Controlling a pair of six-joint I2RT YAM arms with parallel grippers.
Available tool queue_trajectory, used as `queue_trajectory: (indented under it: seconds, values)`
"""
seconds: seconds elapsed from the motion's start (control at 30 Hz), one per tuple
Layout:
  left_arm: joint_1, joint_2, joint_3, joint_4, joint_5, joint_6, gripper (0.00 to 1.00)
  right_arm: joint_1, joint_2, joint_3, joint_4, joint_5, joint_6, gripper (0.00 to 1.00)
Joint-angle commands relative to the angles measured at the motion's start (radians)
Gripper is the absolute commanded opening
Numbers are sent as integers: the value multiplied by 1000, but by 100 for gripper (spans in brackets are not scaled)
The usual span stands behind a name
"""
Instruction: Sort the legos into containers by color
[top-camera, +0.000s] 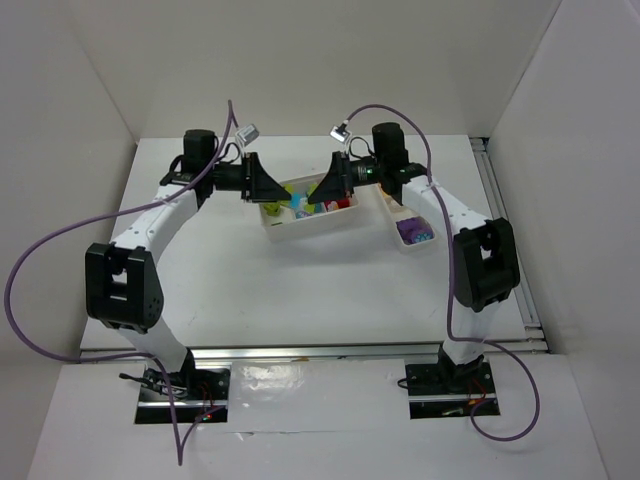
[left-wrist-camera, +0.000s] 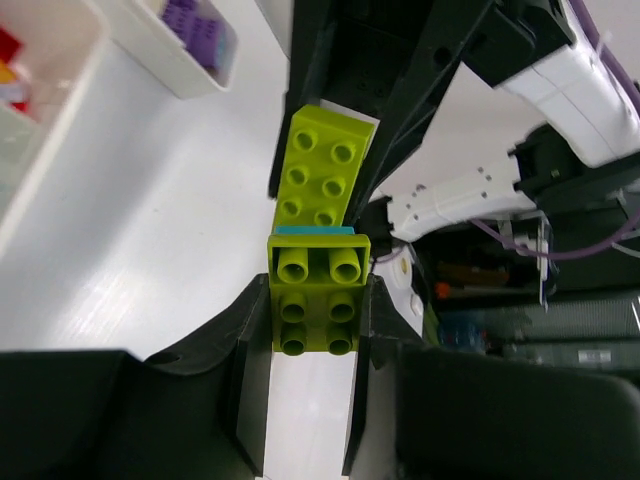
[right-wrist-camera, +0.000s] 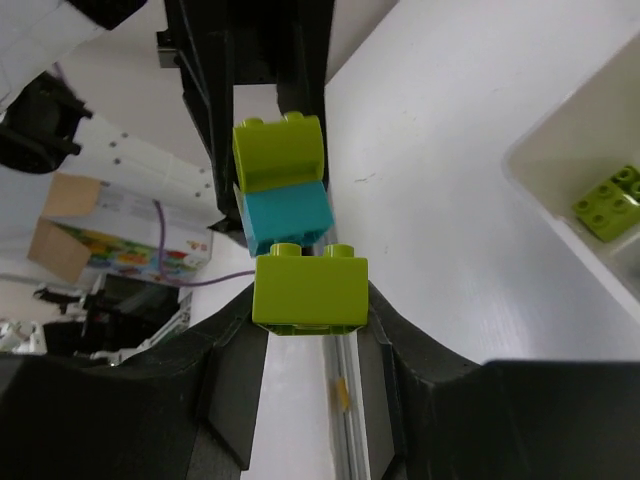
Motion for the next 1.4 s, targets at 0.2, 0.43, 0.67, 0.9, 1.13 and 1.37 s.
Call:
queue_trajectory:
  seconds: [0.2, 0.43, 0.67, 0.9, 1.13, 1.37]
  values:
    - [175, -164, -123, -92, -203, 14, 0, 66, 76, 209, -262, 596, -60, 0]
    - [244, -243, -172, -191, -390, -8, 0, 157, 292, 506, -411, 874, -78, 0]
    - [264, -252, -163, -216, -370, 22, 0, 226, 464, 667, -448, 955, -110, 6]
    - [264, -252, -145, -216, -370, 22, 0, 252, 544, 797, -556, 1007, -148, 66]
    - [264, -215, -154, -153, -234, 32, 0, 226, 344, 626, -516, 1029, -149, 70]
    - [225, -153, -174, 31, -21, 32, 0, 82, 41, 241, -194, 511, -126, 84]
